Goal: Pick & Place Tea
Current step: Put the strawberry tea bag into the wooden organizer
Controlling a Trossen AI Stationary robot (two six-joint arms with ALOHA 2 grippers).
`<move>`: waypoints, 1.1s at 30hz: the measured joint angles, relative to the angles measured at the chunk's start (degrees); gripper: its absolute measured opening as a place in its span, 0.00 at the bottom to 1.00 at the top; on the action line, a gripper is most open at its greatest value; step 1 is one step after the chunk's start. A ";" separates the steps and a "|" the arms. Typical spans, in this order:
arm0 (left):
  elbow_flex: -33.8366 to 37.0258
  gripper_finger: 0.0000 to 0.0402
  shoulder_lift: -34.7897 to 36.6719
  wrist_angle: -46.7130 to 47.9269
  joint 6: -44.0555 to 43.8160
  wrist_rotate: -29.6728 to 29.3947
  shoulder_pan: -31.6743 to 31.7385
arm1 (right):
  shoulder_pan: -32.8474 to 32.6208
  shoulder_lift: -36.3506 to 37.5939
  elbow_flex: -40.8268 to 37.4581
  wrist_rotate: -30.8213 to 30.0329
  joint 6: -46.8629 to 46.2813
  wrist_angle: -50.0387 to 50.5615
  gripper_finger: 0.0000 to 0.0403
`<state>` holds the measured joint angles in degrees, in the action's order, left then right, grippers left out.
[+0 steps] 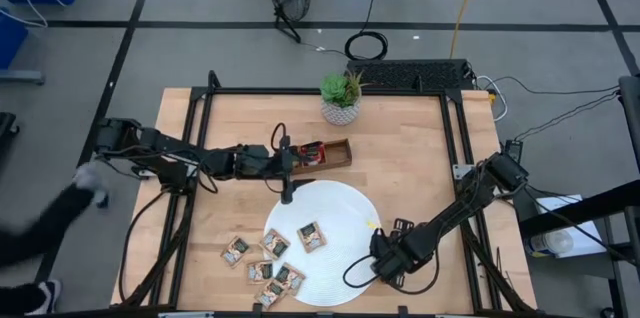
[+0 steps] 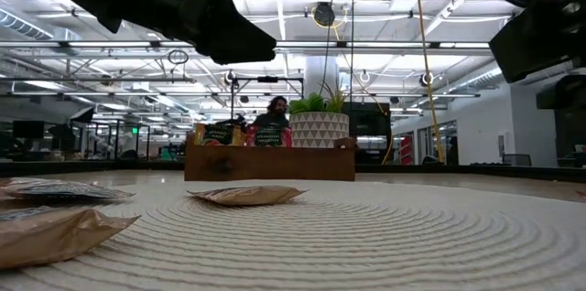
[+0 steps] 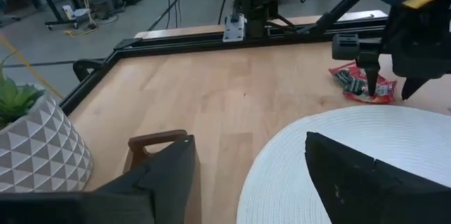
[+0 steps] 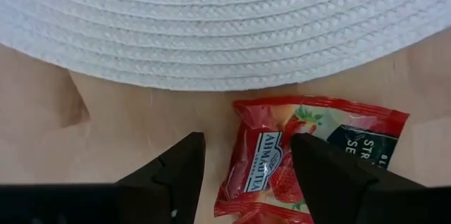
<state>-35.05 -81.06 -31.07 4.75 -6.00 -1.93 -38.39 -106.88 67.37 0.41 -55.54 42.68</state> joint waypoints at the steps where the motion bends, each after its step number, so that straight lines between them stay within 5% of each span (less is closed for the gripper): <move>1: 0.00 0.65 0.00 -0.05 0.00 0.00 0.00 | 0.00 -0.04 0.00 -0.94 -0.43 0.33 0.49; 6: -0.02 0.62 0.00 -0.43 0.70 -0.02 0.00 | 0.00 -0.10 -0.09 -3.44 -2.32 2.59 0.41; 13: -0.02 0.61 -0.07 0.46 0.96 -0.02 0.04 | -0.04 -0.17 -0.16 -7.75 1.51 0.22 0.05; 17: -0.02 0.61 -0.07 0.46 1.03 -0.02 0.04 | -0.48 -0.11 0.56 -10.41 2.90 0.83 0.02; 24: -0.03 0.61 -0.07 0.40 0.94 -0.02 0.04 | -2.50 -0.19 11.19 -15.21 1.09 22.01 0.01; 28: -0.04 0.60 -0.07 -0.90 -0.01 -0.02 0.04 | -3.34 -0.22 14.38 -26.62 2.37 30.68 0.01; 33: -0.07 0.60 -0.07 -4.14 -4.41 0.02 0.04 | -3.16 -0.46 11.25 -50.48 15.69 24.09 0.01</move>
<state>-35.11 -81.12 -35.21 0.34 -5.98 -1.89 -41.56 -107.34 78.63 -50.07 -39.85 66.77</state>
